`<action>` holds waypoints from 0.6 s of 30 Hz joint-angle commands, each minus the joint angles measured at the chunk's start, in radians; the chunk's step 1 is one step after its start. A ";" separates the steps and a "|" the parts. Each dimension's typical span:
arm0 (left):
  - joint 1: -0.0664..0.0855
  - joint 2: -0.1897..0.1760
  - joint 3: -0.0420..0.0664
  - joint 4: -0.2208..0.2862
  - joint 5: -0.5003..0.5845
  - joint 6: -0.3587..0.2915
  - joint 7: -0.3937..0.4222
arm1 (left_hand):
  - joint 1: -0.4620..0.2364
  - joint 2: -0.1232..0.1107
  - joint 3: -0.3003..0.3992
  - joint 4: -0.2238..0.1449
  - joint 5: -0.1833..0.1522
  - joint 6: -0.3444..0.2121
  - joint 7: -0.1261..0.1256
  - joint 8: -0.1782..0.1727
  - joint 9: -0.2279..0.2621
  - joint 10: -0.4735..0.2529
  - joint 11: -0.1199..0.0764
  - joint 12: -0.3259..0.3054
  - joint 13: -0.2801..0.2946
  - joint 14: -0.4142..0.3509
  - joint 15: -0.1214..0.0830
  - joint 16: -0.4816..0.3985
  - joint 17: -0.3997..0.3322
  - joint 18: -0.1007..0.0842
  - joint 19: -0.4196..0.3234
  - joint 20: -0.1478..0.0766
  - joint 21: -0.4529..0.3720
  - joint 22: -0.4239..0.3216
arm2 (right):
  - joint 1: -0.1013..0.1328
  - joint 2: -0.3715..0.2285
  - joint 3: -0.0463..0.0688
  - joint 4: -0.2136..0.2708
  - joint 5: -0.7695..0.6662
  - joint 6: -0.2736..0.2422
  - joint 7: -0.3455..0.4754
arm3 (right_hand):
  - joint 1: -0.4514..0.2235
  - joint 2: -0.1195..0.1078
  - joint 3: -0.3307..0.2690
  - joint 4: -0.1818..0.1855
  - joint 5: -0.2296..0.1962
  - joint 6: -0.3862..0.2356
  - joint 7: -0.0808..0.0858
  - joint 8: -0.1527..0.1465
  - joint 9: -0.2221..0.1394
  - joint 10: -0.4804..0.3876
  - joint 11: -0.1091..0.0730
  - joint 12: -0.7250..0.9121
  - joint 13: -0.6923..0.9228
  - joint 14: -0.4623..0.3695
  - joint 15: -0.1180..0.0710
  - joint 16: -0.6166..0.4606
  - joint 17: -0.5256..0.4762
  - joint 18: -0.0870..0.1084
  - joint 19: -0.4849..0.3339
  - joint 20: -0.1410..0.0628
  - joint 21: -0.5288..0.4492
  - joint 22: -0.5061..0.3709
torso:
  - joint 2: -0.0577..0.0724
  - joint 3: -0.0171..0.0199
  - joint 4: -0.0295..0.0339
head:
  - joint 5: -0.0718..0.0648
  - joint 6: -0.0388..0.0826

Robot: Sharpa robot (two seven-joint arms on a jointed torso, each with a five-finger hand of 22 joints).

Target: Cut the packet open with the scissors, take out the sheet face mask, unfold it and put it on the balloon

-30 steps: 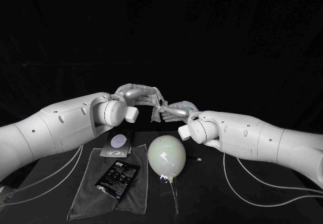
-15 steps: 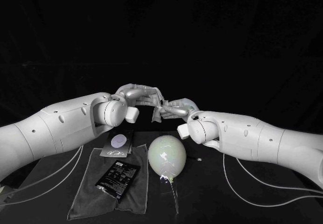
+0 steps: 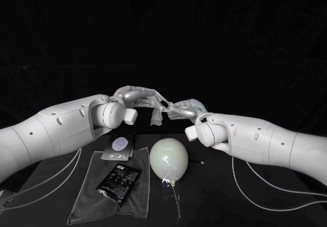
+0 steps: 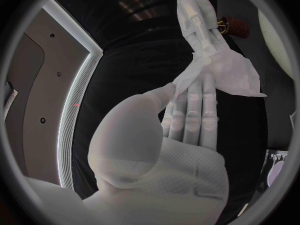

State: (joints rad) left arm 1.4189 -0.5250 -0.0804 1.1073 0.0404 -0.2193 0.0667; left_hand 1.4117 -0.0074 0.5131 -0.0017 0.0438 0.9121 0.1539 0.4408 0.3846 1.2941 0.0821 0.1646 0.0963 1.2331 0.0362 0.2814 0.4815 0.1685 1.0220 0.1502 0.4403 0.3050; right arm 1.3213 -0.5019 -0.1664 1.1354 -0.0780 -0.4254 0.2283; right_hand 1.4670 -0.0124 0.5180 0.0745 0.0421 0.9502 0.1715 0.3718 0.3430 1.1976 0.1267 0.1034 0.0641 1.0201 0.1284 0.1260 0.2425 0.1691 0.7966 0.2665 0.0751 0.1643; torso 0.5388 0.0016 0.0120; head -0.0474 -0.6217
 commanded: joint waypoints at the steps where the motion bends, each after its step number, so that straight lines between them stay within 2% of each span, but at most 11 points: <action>1: 0.002 -0.003 0.002 0.001 -0.023 -0.006 0.011 | 0.006 0.007 0.005 0.001 0.004 0.003 0.000 0.003 0.107 0.006 0.001 0.006 -0.001 0.009 -0.001 0.003 0.002 0.015 0.008 0.000 0.003 0.001 | 0.004 -0.010 0.001 0.008 -0.033 0.011 0.014 | -0.012 -0.003 0.011 0.000 0.006 0.004 0.003 0.004 0.002 0.007 0.000 -0.006 -0.001 0.004 0.002 -0.008 -0.002 0.017 0.007 0.000 -0.007 -0.003 | 0.000 0.0004 0.0001 | -0.001 0.003; 6: 0.003 -0.010 0.002 0.012 -0.068 0.013 0.003 | 0.008 0.005 0.005 -0.001 0.004 0.003 -0.001 0.004 0.108 0.007 0.000 0.005 -0.002 0.010 -0.002 0.003 0.002 0.015 0.009 -0.001 0.004 0.001 | 0.022 -0.023 0.002 0.018 -0.091 0.034 -0.002 | -0.017 -0.004 0.018 -0.003 0.006 0.004 0.004 0.004 0.004 0.008 0.001 -0.011 -0.001 0.003 0.002 -0.011 -0.004 0.017 0.011 0.000 -0.007 -0.005 | 0.000 0.0008 0.0024 | -0.001 0.002; 12: 0.002 -0.015 0.001 0.010 -0.096 0.041 0.005 | 0.009 0.004 0.005 -0.002 0.004 0.003 -0.001 0.004 0.108 0.007 0.000 0.004 -0.002 0.010 -0.002 0.003 0.003 0.015 0.010 -0.001 0.004 0.001 | 0.067 -0.038 0.003 0.011 -0.229 0.065 -0.003 | -0.028 -0.008 0.034 -0.015 0.006 0.003 0.005 0.005 0.007 0.016 0.001 -0.021 -0.001 0.005 0.002 -0.015 -0.007 0.018 0.034 -0.004 0.001 -0.008 | -0.001 -0.0010 0.0008 | -0.004 0.002; 15: 0.002 -0.017 0.001 0.006 -0.107 0.054 0.008 | 0.009 0.004 0.004 -0.002 0.004 0.003 -0.001 0.004 0.108 0.007 0.000 0.004 -0.002 0.010 -0.002 0.003 0.003 0.015 0.010 -0.001 0.004 0.001 | 0.087 -0.044 0.003 0.008 -0.295 0.101 -0.011 | -0.030 -0.009 0.036 -0.017 0.006 0.004 0.005 0.006 0.007 0.018 0.001 -0.022 0.000 0.006 0.001 -0.015 -0.007 0.018 0.038 -0.005 0.002 -0.008 | 0.000 -0.0006 0.0014 | -0.004 0.003; 18: 0.002 -0.018 0.001 -0.002 -0.122 0.065 0.015 | 0.010 0.003 0.004 -0.003 0.004 0.003 0.000 0.003 0.108 0.007 0.000 0.004 -0.002 0.010 -0.002 0.002 0.003 0.015 0.010 -0.002 0.004 0.001 | 0.106 -0.052 0.003 0.008 -0.395 0.175 -0.030 | -0.030 -0.011 0.041 -0.023 0.006 0.005 0.004 0.006 0.009 0.021 0.000 -0.024 0.000 0.008 0.000 -0.015 -0.008 0.017 0.042 -0.006 0.003 -0.009 | 0.001 -0.0003 0.0013 | -0.005 0.005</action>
State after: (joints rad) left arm 1.4192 -0.5428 -0.0804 1.1075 -0.0437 -0.1938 0.0643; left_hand 1.4173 -0.0070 0.5119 -0.0029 0.0408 0.9102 0.1520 0.4387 0.3913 1.2939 0.0822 0.1646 0.0952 1.2368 0.0329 0.2813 0.4829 0.1679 1.0258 0.1465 0.4403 0.3050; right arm 1.4230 -0.5526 -0.1634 1.1435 -0.3165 -0.3576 0.2147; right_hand 1.4457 -0.0197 0.5551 0.0512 0.0448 0.9501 0.1715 0.3715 0.3492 1.2114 0.1268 0.0829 0.0643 1.0201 0.1284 0.1161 0.2354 0.1701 0.8340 0.2612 0.0714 0.1559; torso 0.5385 0.0011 0.0131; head -0.0517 -0.6189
